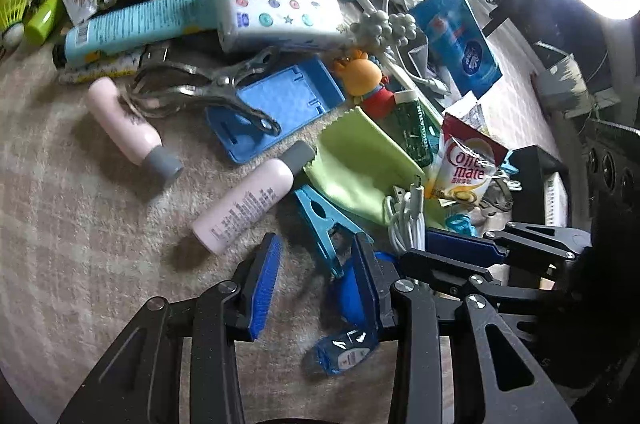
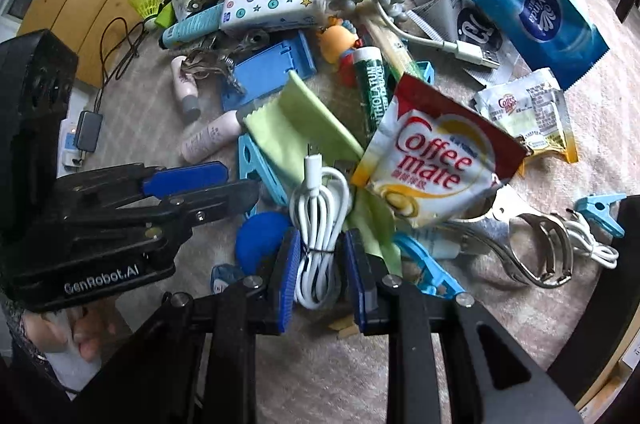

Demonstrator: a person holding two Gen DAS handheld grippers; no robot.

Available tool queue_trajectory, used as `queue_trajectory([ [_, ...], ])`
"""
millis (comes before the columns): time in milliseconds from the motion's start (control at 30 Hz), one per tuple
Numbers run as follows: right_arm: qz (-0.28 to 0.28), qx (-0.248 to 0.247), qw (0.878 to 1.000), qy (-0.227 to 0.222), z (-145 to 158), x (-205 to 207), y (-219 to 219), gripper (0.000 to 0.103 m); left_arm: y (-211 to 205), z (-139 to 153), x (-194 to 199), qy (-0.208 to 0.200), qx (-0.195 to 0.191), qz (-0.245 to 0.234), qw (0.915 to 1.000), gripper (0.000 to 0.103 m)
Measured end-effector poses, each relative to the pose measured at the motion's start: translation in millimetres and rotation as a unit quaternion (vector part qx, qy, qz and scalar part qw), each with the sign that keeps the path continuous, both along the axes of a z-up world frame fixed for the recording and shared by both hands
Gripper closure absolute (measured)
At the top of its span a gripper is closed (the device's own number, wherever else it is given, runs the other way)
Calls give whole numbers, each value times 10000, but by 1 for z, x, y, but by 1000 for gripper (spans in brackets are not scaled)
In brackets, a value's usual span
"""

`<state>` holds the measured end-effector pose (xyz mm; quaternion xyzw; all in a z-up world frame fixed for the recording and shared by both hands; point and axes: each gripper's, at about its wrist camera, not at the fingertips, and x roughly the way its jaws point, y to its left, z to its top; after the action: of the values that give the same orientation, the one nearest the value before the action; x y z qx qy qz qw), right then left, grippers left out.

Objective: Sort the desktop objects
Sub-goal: 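Grasp the white coiled cable with the right gripper while the left gripper grasps a blue clothespin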

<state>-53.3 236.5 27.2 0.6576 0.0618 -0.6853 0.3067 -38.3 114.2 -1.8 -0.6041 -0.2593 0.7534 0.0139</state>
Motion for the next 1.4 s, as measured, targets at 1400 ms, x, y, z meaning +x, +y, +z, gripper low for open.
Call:
queue_trajectory([
  [1400, -771, -378, 9951, 489, 33, 59, 73, 85, 0, 4, 6, 183, -287, 287, 9990, 98],
])
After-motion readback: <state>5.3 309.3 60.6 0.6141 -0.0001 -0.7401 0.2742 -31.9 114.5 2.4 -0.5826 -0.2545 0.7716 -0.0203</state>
